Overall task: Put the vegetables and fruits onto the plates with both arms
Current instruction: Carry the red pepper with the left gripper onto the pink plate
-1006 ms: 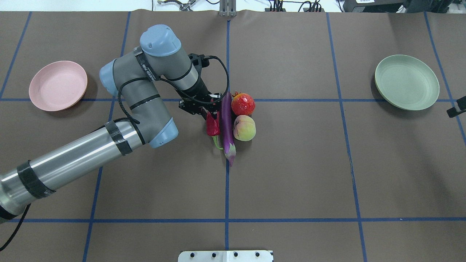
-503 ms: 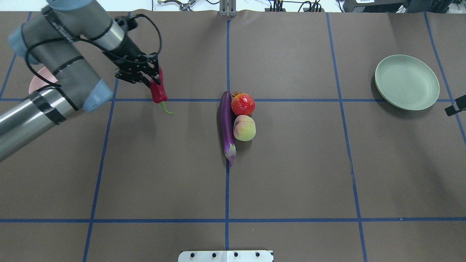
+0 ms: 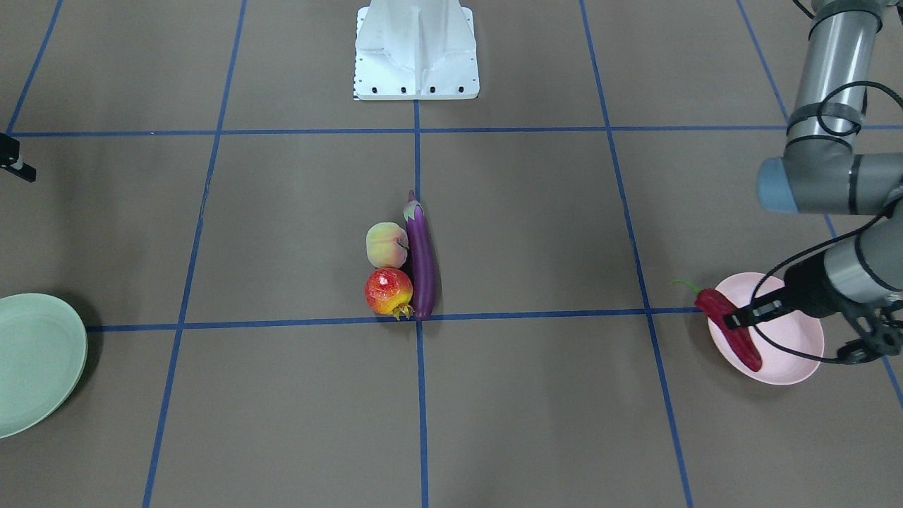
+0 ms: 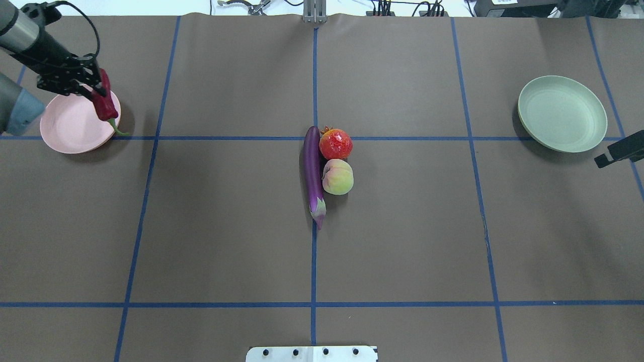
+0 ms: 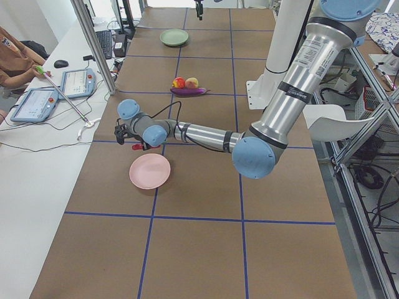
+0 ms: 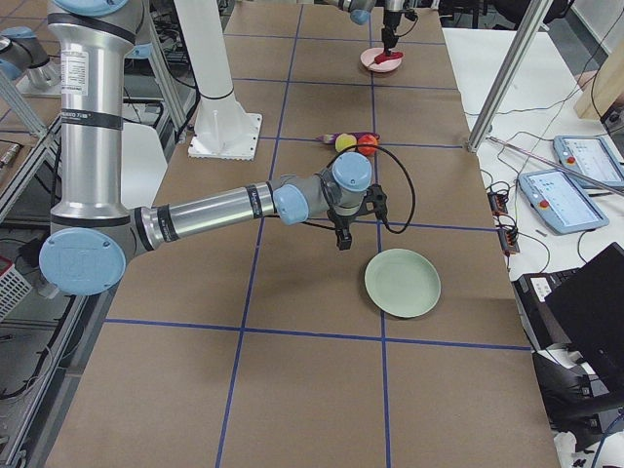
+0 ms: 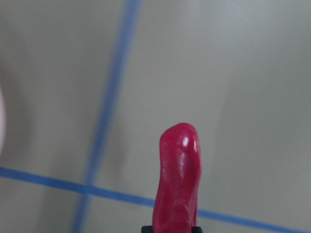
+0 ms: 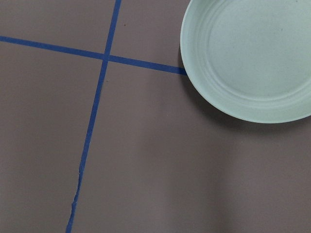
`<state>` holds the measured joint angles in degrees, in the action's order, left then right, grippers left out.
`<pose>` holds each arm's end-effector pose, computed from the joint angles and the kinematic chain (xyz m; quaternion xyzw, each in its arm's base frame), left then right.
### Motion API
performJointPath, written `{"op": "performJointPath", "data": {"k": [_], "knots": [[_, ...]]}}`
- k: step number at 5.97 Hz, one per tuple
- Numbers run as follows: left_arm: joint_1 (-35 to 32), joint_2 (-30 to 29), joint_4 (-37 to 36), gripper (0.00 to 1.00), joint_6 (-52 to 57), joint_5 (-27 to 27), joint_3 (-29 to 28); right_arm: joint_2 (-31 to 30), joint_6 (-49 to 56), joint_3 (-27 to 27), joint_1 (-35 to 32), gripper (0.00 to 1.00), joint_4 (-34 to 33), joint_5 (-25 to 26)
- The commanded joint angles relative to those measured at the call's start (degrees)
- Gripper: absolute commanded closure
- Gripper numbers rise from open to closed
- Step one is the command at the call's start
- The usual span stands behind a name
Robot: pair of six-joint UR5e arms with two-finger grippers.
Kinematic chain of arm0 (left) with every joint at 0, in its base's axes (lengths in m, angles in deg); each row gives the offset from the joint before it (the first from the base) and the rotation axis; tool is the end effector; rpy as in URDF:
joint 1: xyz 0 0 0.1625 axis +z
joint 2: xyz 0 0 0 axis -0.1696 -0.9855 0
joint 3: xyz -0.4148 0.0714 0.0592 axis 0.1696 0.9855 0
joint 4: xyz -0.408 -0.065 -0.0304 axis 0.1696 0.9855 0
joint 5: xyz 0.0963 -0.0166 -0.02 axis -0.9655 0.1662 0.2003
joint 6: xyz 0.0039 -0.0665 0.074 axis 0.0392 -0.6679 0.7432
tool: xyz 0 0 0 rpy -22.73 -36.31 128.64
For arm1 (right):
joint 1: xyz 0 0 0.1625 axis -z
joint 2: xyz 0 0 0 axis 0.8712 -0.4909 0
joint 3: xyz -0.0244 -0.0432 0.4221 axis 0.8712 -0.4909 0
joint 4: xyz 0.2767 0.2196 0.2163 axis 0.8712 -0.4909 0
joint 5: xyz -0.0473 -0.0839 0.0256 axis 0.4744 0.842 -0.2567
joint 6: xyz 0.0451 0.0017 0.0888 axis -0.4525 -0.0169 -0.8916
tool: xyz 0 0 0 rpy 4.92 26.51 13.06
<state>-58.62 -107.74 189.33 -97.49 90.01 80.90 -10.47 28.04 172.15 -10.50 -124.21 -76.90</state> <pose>0.2022 -0.6670 0.5239 -0.0578 0.4618 -0.1302 0.8755 -0.1010 -0.4569 0.4996 0.0313 -0.4785 -0.1093 0.8707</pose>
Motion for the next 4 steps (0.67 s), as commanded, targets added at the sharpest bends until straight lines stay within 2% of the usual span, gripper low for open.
{"op": "performJointPath", "data": {"k": [1, 2, 4], "knots": [[-1.2, 2.1, -0.2, 0.14, 5.9, -2.7, -3.3, 3.6, -9.7, 0.6, 4.2, 0.0, 0.1, 0.1], [-1.2, 2.2, -0.1, 0.0, 5.8, -2.8, -3.1, 7.5, -17.7, 0.6, 7.6, 0.0, 0.2, 0.2], [-1.3, 2.2, -0.1, 0.0, 5.7, -2.1, -1.5, 12.4, -27.5, 1.6, 13.5, 0.0, 0.1, 0.9]]}}
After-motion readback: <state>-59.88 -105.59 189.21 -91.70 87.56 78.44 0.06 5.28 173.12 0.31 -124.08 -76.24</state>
